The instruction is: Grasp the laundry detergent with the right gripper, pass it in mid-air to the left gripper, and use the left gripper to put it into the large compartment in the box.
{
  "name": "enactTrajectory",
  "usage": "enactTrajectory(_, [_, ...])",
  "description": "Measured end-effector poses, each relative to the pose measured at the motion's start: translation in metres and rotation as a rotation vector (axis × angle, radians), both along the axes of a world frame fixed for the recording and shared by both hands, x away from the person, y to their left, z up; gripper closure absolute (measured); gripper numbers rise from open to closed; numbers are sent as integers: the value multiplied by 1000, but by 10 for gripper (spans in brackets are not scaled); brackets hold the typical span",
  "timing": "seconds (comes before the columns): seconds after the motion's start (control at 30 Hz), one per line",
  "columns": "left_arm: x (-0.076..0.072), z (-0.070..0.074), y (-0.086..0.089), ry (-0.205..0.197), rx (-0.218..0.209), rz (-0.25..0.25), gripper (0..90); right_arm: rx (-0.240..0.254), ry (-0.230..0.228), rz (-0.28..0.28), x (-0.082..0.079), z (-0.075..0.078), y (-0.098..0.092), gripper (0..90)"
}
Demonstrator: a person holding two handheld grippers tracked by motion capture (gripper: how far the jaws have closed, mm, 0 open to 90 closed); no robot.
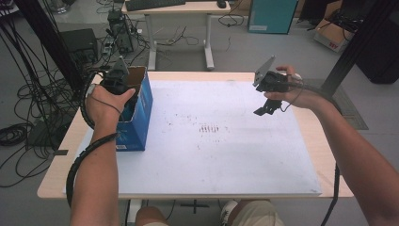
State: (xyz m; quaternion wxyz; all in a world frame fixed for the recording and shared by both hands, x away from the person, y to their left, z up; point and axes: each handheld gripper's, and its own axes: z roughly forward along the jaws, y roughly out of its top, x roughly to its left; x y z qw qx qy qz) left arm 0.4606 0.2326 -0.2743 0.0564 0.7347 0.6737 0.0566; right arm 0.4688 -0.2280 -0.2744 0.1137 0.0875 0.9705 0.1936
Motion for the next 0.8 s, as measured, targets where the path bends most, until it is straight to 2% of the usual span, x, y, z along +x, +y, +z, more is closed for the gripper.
enactTrajectory(0.17, [-2,9,-1,-1,22,-23,290,5,-5,1,0,1,1,54])
enactTrajectory(0.43, [-9,30,1,-24,19,-28,259,10,-6,8,0,2,5,54])
enactTrajectory(0.5, [-11,35,0,-24,29,-38,257,15,-8,3,0,2,6,54])
enactTrajectory(0.67, [-18,50,-4,-32,15,-65,233,18,-7,-5,0,2,7,54])
enactTrajectory(0.8, [-25,67,-10,-65,22,-97,214,4,-6,-1,-1,2,9,54])
